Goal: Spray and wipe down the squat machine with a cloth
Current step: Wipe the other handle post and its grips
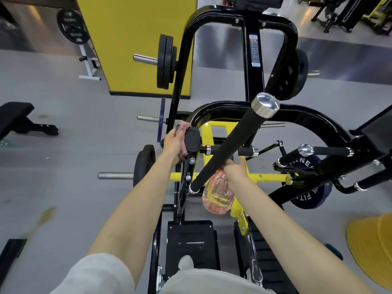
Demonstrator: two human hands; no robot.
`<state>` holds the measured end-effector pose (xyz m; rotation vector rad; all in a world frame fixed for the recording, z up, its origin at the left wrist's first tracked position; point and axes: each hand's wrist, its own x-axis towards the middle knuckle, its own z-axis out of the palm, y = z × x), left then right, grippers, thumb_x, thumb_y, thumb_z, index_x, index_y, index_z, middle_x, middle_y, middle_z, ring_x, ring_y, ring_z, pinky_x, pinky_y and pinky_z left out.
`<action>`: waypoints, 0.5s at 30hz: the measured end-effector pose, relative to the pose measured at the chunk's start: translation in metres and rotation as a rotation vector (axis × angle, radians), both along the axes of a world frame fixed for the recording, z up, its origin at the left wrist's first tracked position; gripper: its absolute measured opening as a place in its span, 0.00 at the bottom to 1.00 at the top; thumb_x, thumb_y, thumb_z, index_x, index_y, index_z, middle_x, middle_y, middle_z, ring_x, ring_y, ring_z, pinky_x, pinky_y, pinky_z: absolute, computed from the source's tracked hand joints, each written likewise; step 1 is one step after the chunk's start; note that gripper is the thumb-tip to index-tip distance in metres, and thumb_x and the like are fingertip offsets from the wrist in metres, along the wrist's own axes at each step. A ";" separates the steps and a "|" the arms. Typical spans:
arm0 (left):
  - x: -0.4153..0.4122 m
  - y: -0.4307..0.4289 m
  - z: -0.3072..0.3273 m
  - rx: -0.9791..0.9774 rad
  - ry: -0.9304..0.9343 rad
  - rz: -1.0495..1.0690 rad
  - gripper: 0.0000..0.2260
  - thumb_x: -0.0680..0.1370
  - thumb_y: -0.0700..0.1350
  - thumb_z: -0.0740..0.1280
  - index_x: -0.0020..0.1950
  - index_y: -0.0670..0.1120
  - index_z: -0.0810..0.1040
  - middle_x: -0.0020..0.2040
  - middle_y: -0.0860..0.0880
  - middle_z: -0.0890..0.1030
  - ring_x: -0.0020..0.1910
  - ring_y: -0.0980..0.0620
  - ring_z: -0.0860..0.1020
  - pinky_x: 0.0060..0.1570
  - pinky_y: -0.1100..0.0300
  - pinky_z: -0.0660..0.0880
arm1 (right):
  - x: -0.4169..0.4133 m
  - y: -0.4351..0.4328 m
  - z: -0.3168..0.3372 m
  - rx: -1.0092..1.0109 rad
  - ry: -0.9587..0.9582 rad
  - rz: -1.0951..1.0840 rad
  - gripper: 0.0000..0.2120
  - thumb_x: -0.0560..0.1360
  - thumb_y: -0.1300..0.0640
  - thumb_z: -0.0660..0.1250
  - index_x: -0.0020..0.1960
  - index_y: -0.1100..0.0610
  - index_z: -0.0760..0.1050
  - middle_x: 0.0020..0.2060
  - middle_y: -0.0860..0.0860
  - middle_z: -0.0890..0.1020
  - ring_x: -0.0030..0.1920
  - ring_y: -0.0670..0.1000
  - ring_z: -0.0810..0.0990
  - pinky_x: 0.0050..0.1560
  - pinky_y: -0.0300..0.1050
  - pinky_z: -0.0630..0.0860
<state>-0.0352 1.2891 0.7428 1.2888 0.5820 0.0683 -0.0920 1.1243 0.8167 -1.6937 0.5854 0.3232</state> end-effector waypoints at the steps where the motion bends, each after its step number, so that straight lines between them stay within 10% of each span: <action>1: -0.004 -0.003 -0.002 -0.002 -0.002 0.025 0.09 0.82 0.45 0.59 0.56 0.45 0.77 0.53 0.42 0.81 0.52 0.45 0.81 0.56 0.47 0.78 | -0.001 0.001 0.002 -0.001 -0.011 0.005 0.06 0.77 0.68 0.60 0.45 0.60 0.71 0.36 0.55 0.74 0.43 0.59 0.76 0.44 0.49 0.70; 6: -0.032 -0.029 -0.015 0.013 -0.014 0.162 0.08 0.83 0.44 0.57 0.56 0.48 0.75 0.53 0.46 0.80 0.52 0.51 0.79 0.52 0.58 0.77 | -0.005 0.001 0.005 -0.054 0.018 -0.006 0.18 0.78 0.67 0.59 0.67 0.68 0.65 0.57 0.67 0.77 0.59 0.67 0.75 0.61 0.60 0.73; 11: -0.043 -0.042 -0.011 0.115 -0.007 0.231 0.08 0.83 0.41 0.56 0.54 0.50 0.74 0.42 0.55 0.76 0.40 0.61 0.76 0.32 0.73 0.69 | -0.002 0.002 0.008 -0.080 0.053 0.008 0.18 0.77 0.67 0.61 0.66 0.68 0.67 0.50 0.64 0.79 0.56 0.66 0.77 0.55 0.56 0.74; 15: -0.052 -0.054 -0.015 0.293 0.080 0.232 0.10 0.83 0.44 0.56 0.54 0.44 0.76 0.44 0.47 0.78 0.42 0.51 0.77 0.38 0.61 0.71 | -0.002 0.004 0.006 -0.058 0.060 -0.011 0.19 0.78 0.66 0.61 0.68 0.65 0.65 0.59 0.64 0.76 0.61 0.65 0.74 0.63 0.59 0.71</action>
